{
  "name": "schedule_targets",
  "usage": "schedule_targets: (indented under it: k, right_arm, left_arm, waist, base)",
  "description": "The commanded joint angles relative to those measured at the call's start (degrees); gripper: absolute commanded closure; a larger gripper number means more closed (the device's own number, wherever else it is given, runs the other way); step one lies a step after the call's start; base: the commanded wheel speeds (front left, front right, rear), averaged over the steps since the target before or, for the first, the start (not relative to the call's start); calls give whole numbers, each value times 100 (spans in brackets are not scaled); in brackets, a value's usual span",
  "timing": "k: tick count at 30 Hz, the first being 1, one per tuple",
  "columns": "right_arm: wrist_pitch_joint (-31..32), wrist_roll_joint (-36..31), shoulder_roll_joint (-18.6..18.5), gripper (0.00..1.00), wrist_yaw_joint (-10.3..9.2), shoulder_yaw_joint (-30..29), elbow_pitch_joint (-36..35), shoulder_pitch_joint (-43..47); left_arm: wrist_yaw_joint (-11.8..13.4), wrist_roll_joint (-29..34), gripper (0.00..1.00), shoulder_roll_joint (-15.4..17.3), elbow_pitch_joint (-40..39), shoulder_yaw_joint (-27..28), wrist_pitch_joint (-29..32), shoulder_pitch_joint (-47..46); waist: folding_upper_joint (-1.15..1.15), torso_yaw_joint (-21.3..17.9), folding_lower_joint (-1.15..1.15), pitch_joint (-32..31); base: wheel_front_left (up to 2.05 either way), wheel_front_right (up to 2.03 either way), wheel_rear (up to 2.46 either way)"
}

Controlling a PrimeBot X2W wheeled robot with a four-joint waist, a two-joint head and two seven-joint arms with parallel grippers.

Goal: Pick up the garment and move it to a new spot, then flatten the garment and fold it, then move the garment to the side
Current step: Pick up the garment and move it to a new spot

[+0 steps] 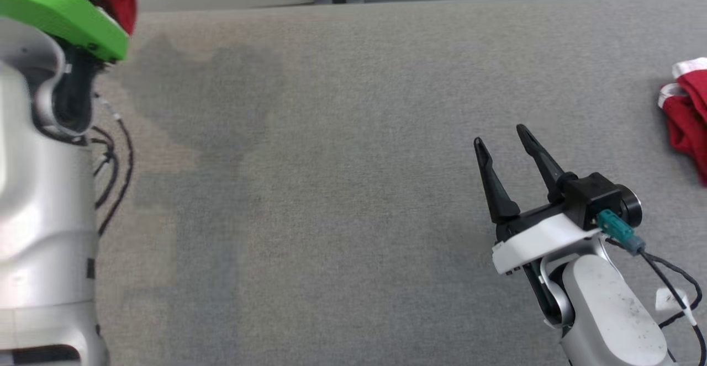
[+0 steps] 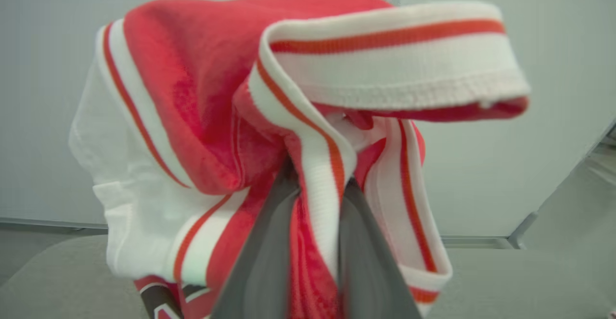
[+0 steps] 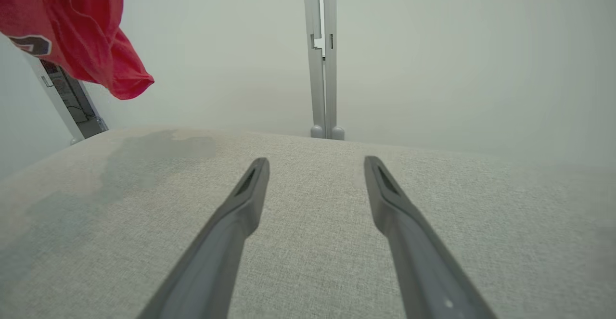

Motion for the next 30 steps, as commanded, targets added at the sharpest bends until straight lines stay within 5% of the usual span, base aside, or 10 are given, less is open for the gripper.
schedule_targets:
  k: [1, 6, 11, 19, 24, 25, 26, 30]
  right_arm:
    - [-14, 19, 13, 0, -11, -43, -2, 128]
    - [-14, -6, 19, 0, -11, -180, -56, 249]
    - [-14, 16, 81, 0, -11, -337, -152, 331]
    - [-14, 47, 208, 0, -11, -362, -193, 422]
    - [-14, 37, 241, 0, -11, -437, -243, 448]
    - [-14, 23, 240, 0, -11, -475, -243, 449]
    - [-14, 9, 238, 0, -11, -501, -242, 449]
    - [-14, -24, 164, 0, -11, -685, -261, 484]
  left_arm:
    - [-26, -112, 100, -111, -310, -160, 84, 211]
    - [-27, -243, 100, -521, -1400, -713, 257, 708]
    - [-26, -269, 100, -818, -1629, -1251, 202, 1288]
    - [57, 119, 100, -856, -665, -1857, -243, 1996]
    - [107, 373, 100, -839, 311, -2054, -749, 2277]
    - [112, 408, 68, -853, 497, -2087, -861, 2284]
    - [118, 433, 0, -868, 640, -2108, -965, 2290]
    - [195, 506, 0, -944, 1017, -2188, -1554, 2283]
  waist:
    - [0, -590, 0, -423]
    - [0, -1164, 0, -434]
    - [0, -1781, 0, -346]
    - [0, -2484, 0, -95]
    - [0, -2541, 0, 4]
    - [0, -2502, 0, 13]
    - [0, -2460, 0, 14]
    - [0, -2158, 0, -47]
  base:
    - [0, 0, 0]
    - [0, 0, 0]
    - [0, 0, 0]
    - [0, 0, 0]
    - [0, 0, 0]
    - [0, 0, 0]
    - [0, 0, 0]
    - [0, 0, 0]
